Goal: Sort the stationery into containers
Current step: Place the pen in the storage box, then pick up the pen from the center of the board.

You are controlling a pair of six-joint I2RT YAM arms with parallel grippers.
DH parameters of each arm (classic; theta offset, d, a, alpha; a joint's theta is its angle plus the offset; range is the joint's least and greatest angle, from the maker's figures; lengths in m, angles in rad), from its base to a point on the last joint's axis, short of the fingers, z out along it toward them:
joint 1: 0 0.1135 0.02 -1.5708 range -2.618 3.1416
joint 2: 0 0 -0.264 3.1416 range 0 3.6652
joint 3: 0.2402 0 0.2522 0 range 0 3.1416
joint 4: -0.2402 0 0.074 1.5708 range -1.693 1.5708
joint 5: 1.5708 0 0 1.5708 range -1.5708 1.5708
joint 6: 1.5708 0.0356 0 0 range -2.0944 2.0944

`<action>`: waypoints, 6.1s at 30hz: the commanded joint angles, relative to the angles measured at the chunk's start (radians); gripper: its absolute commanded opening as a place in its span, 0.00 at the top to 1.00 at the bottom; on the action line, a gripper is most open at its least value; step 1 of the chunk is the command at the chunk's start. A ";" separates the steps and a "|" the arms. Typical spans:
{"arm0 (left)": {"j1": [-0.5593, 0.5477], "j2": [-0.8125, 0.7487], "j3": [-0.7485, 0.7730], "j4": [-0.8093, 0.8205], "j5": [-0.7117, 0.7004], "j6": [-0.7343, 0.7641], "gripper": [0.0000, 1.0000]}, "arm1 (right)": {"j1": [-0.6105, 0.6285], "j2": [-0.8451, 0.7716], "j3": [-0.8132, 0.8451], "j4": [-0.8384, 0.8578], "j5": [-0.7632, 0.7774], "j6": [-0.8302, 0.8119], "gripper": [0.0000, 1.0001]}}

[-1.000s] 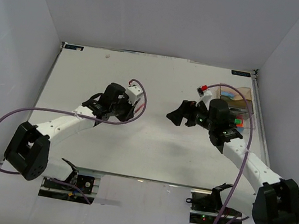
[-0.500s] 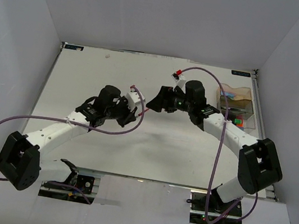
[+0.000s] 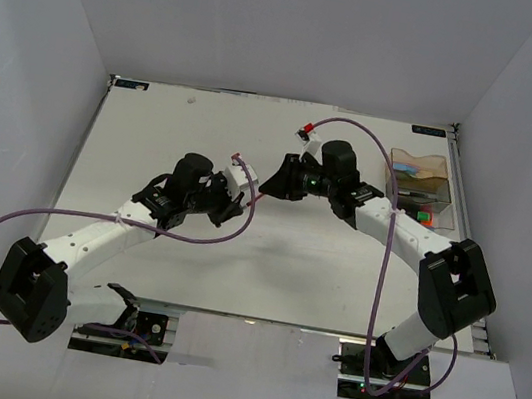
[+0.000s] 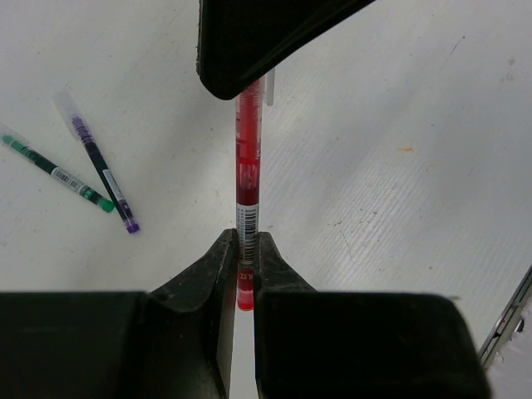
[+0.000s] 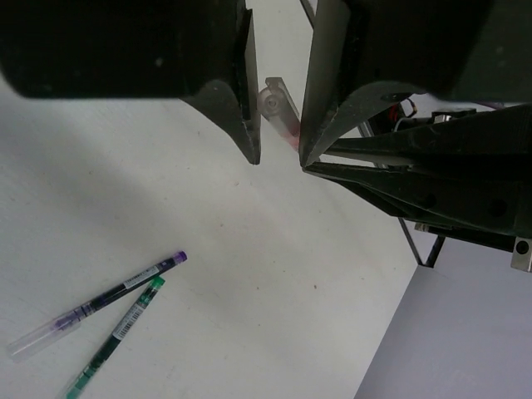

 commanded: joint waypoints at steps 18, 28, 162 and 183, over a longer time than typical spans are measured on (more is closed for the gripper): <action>-0.003 -0.016 0.002 0.042 -0.091 -0.059 0.02 | -0.220 -0.129 -0.044 -0.053 -0.002 -0.071 0.92; 0.025 0.044 0.043 0.022 -0.409 -0.222 0.02 | -0.777 -0.178 0.035 -0.238 0.031 -0.148 0.92; -0.130 0.243 0.126 0.002 -0.073 -0.078 0.97 | -0.163 -0.331 -0.236 -0.157 0.108 -0.079 0.08; -0.130 0.091 0.037 0.111 -0.022 -0.018 0.98 | -0.118 -0.165 -0.129 -0.060 0.087 0.026 0.39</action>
